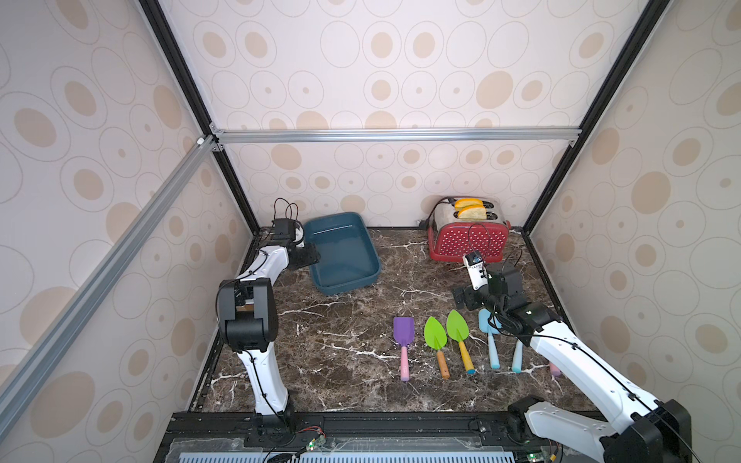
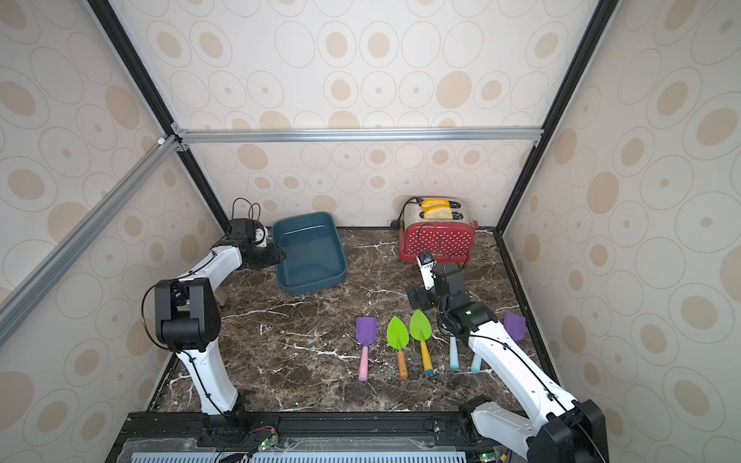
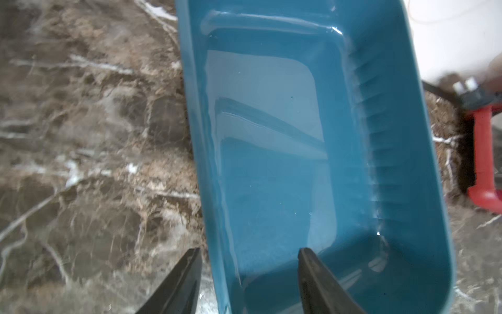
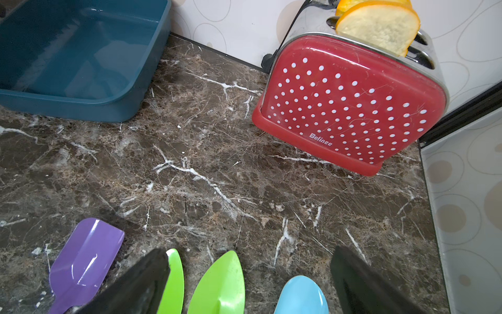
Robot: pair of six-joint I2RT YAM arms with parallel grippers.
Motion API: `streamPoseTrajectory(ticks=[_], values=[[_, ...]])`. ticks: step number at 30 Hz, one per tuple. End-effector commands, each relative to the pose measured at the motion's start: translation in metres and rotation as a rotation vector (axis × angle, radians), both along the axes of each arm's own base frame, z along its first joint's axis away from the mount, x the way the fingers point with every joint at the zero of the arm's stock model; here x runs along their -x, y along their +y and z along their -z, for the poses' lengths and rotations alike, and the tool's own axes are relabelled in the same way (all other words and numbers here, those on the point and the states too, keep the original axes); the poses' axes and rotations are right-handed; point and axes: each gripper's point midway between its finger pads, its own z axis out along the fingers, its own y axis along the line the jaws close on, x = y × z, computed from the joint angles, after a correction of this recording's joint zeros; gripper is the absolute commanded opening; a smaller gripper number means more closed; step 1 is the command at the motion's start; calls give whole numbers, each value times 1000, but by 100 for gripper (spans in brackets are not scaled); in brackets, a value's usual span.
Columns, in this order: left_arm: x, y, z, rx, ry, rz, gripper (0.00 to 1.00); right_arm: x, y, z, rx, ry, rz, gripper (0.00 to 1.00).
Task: Put the shovel into the storage box
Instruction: Move the storage box to the center of the board.
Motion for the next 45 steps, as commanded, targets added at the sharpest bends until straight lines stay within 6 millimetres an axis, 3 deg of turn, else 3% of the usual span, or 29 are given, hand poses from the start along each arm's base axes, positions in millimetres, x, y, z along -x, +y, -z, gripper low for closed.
streamPoseTrajectory(ticks=[1, 8, 15, 22, 30, 45], values=[[-2, -6, 9, 22, 37, 2, 54, 5, -4, -5, -2, -12, 18, 100], [-4, -7, 23, -12, 74, -2, 48, 11, -10, -7, -3, -34, 33, 100], [-6, -21, 26, -16, 87, 42, 16, 11, -12, -4, 4, -31, 40, 100], [-1, -27, 31, -20, 114, 79, 4, 12, -21, -15, 9, -86, 72, 100], [14, -35, 36, -9, 134, 94, 8, 13, -21, -14, 9, -82, 70, 100], [57, -33, 37, -45, 162, 86, 7, 16, -20, -15, -4, -88, 61, 100]])
